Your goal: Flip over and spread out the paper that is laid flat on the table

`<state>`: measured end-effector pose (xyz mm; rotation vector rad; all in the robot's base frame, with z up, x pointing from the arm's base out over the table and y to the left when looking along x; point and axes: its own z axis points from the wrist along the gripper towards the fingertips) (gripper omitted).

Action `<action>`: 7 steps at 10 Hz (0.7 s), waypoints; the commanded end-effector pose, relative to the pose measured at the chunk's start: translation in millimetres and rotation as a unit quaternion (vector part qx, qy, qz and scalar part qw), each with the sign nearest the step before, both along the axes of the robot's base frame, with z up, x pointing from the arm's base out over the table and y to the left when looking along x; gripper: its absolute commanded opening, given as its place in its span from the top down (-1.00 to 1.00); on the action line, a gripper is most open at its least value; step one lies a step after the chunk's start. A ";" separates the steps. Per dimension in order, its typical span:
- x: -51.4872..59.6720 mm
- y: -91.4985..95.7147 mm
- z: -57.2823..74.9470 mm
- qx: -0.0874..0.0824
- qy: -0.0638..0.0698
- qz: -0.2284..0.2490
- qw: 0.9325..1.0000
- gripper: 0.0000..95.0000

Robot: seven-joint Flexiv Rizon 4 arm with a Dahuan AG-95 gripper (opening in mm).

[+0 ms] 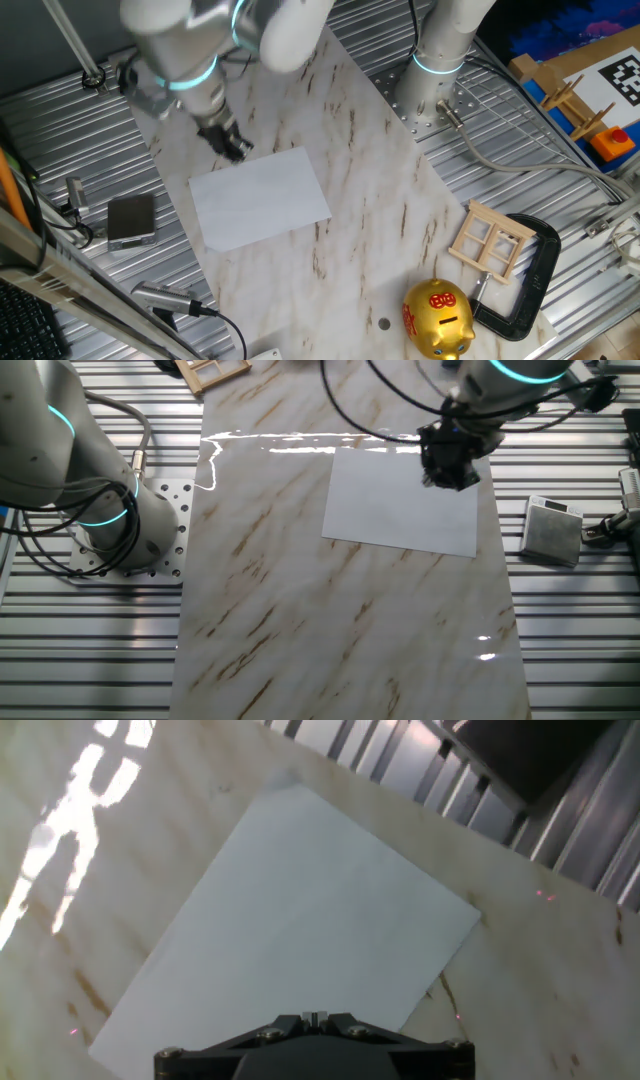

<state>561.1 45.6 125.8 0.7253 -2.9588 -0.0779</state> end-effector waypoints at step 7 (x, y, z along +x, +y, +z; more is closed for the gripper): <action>68.9 45.2 -33.7 -0.002 0.005 -0.030 1.000 1.00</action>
